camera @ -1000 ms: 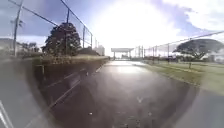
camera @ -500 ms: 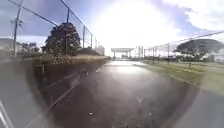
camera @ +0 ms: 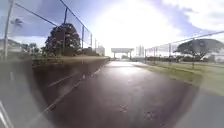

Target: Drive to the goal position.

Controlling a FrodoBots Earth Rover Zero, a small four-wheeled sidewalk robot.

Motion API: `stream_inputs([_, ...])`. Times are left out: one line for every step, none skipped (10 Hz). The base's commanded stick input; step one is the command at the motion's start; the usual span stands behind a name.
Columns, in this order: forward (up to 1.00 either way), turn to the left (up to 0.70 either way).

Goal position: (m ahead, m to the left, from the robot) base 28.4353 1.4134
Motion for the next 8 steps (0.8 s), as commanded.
stream_inputs([0.70, 0.00])
stream_inputs([0.70, 0.00])
stream_inputs([0.70, 0.00])
stream_inputs([0.70, 0.00])
stream_inputs([0.70, 0.00])
stream_inputs([0.70, 0.00])
stream_inputs([0.70, 0.00])
stream_inputs([0.70, 0.00])
